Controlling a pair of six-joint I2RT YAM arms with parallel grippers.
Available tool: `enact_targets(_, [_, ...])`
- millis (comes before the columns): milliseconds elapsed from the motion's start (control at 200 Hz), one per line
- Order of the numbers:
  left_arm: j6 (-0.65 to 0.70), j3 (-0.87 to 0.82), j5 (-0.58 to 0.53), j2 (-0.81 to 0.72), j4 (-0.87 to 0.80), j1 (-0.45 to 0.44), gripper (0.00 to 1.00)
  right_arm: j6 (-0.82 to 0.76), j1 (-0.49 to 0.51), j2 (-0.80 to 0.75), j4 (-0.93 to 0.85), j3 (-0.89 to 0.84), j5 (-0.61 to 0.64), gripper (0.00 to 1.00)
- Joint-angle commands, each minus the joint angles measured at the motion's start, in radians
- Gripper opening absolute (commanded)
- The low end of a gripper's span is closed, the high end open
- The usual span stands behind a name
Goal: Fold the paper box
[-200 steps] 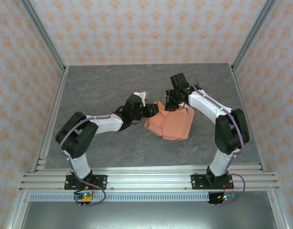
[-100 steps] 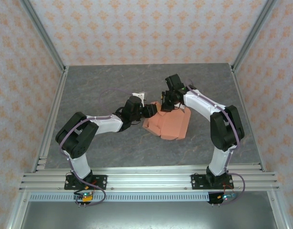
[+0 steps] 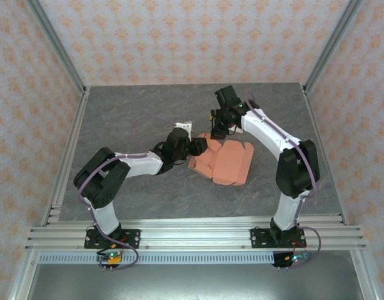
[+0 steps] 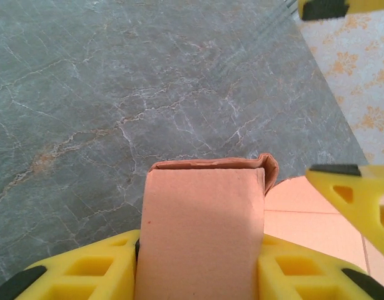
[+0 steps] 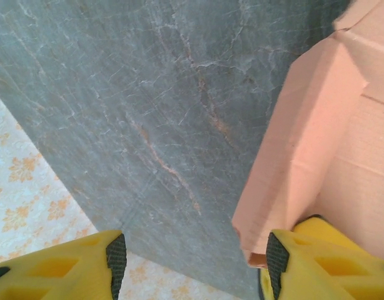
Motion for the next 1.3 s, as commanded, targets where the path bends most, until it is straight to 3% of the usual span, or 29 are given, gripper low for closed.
enact_targets(0, [-0.001,0.002,-0.033,-0.029,0.047,-0.003,0.41,0.009,0.016,0.006,-0.083,0.012,0.043,0.63])
enact_targets(215, [-0.009,-0.011,-0.028,-0.026,0.076,-0.003,0.40,0.066,0.027,0.035,-0.050,-0.029,0.016,0.64])
enact_targets(370, [-0.017,-0.022,-0.016,-0.019,0.112,-0.003,0.40,0.136,0.027,0.043,0.077,-0.111,0.046,0.64])
enact_targets(581, [-0.027,-0.018,0.011,0.002,0.137,-0.004,0.40,0.111,0.021,0.107,0.164,-0.077,0.064,0.62])
enact_targets(651, [-0.031,-0.016,0.016,0.007,0.143,-0.004,0.40,0.113,0.019,0.126,0.185,-0.072,0.057,0.56])
enact_targets(716, [-0.034,-0.015,0.018,0.010,0.147,-0.004,0.40,0.109,0.018,0.134,0.192,-0.069,0.064,0.37])
enact_targets(771, [-0.037,-0.015,0.022,0.012,0.154,-0.003,0.41,0.108,0.017,0.137,0.189,-0.069,0.070,0.27])
enact_targets(896, [-0.044,-0.016,0.050,0.012,0.184,-0.003,0.45,0.108,0.010,0.144,0.193,-0.078,0.064,0.18])
enact_targets(1046, [-0.060,-0.030,0.093,-0.034,0.222,0.001,0.66,0.035,-0.008,0.147,0.174,-0.068,0.051,0.07])
enact_targets(1206, [-0.078,-0.057,0.118,-0.136,0.216,0.016,0.72,-0.199,-0.035,0.136,0.204,-0.067,0.058,0.00])
enact_targets(1296, [-0.087,-0.077,0.089,-0.197,0.143,0.039,0.72,-0.399,-0.050,0.155,0.112,-0.010,0.065,0.00])
